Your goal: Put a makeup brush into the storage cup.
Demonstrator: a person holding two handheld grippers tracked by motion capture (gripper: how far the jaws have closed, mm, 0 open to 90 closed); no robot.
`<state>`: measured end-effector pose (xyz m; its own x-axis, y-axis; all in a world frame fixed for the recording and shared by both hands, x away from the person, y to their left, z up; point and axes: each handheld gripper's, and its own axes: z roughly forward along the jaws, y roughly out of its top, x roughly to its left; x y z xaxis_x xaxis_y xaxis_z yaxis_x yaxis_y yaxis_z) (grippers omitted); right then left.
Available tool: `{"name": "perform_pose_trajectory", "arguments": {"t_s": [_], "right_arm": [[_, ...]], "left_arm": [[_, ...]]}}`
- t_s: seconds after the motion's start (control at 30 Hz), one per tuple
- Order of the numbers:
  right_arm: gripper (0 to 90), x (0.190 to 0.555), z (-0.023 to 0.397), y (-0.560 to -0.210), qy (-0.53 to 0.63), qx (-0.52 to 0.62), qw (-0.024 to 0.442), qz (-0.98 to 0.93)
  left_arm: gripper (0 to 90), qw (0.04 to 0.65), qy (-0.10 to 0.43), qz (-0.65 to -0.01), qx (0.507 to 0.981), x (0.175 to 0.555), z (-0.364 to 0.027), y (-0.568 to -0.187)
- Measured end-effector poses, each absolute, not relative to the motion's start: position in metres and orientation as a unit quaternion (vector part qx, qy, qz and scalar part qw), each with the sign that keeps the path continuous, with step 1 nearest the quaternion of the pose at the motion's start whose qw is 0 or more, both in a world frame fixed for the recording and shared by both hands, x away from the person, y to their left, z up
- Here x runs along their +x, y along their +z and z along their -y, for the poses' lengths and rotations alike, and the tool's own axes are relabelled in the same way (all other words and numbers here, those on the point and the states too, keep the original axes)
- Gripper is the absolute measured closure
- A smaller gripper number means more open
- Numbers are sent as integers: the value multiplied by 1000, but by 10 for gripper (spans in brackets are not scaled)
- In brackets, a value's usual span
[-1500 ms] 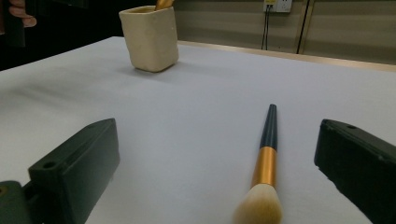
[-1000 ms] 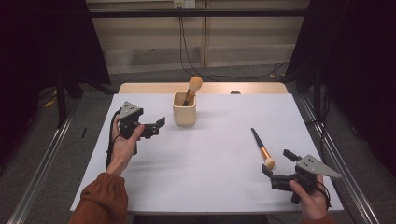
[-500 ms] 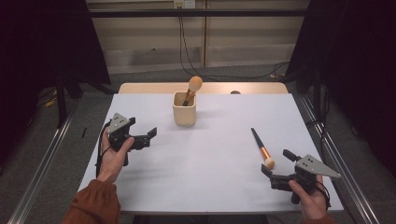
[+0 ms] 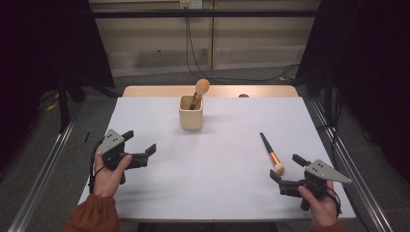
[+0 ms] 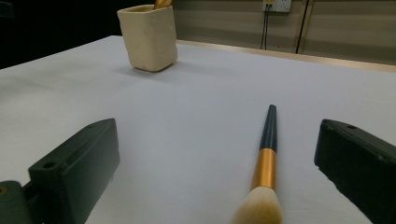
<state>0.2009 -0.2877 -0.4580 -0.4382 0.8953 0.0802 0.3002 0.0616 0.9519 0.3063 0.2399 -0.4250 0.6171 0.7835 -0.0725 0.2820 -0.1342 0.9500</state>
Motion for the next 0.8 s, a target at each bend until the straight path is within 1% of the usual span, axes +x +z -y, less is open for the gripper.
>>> {"name": "perform_pose_trajectory", "arguments": {"t_s": [0.1,0.2,0.33,0.47,0.67,0.8], "right_arm": [[0,201,288,-458,520,451,286,-666],[0,201,288,-458,518,452,288,-666],[0,202,288,-458,517,452,288,-667],[0,200,288,-458,518,452,288,-666],[0,197,291,-458,520,452,290,-664],[0,197,291,-458,522,452,291,-662]], "left_arm": [[13,542,224,-387,711,302,-245,-428],[15,532,232,-398,710,297,-249,-429],[16,532,232,-387,716,289,-251,-431],[28,531,237,-395,712,280,-255,-432],[28,527,236,-385,720,264,-258,-435],[28,528,235,-391,716,255,-262,-437]]}}
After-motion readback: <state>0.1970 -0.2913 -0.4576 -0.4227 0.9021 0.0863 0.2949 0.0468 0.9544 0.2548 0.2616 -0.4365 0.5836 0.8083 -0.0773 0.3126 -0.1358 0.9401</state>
